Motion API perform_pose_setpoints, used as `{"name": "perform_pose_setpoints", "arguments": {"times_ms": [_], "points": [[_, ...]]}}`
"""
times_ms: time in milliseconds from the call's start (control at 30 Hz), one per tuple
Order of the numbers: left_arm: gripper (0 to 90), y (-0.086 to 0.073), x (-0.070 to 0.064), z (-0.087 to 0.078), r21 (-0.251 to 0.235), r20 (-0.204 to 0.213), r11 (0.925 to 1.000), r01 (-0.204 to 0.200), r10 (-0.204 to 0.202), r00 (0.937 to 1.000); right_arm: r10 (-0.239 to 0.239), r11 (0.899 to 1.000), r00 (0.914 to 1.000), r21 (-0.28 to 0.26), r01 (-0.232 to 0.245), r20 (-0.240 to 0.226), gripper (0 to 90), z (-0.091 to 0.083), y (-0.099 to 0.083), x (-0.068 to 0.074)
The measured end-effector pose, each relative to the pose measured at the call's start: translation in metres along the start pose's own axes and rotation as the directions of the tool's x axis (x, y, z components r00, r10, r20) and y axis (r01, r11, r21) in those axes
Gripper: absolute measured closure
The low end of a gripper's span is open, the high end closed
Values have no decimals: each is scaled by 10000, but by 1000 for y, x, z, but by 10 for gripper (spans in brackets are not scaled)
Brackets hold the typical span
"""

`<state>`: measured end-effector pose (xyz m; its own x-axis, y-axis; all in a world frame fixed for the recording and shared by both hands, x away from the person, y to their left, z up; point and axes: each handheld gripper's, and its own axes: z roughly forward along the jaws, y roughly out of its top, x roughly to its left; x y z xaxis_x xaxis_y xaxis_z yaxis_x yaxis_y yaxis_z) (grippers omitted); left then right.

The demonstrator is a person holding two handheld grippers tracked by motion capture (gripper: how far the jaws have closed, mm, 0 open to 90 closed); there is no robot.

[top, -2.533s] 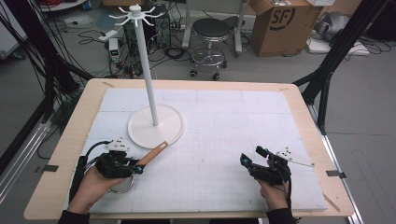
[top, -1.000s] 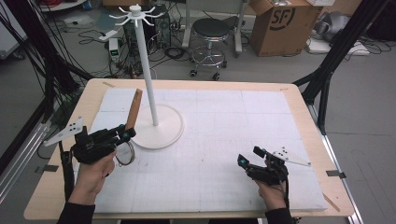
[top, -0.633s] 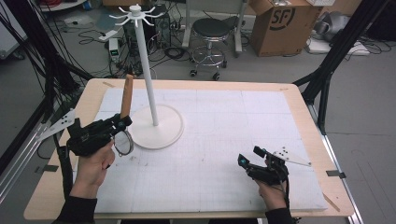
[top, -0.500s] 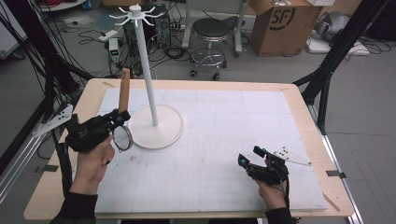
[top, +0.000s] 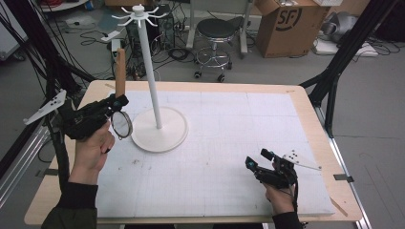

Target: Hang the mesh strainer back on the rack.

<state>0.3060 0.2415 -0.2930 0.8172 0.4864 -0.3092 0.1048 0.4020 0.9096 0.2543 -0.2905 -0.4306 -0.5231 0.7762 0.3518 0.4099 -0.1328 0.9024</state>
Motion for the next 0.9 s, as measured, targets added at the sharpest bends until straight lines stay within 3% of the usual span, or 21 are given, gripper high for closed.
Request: {"name": "perform_pose_setpoints", "arguments": {"times_ms": [367, 467, 667, 900], "points": [[712, 12, 8, 11, -233, 209, 9997, 36, -31, 9998, 178, 9998, 9998, -49, -177, 54, 144, 0, -1, -5], [712, 18, 8, 13, -488, 319, 9988, 1, 14, 9995, 234, 9997, 9997, -118, -233, 22, 144, -1, -1, -5], [712, 28, 10, 19, -736, 166, 9970, -229, 241, 9996, 231, 9993, 9997, -289, -232, -6, 144, -1, 0, -5], [712, 37, 12, 27, -700, 86, 9967, -416, 423, 9991, 298, 9992, 9995, -273, -299, -46, 144, -1, -1, -7]]}}
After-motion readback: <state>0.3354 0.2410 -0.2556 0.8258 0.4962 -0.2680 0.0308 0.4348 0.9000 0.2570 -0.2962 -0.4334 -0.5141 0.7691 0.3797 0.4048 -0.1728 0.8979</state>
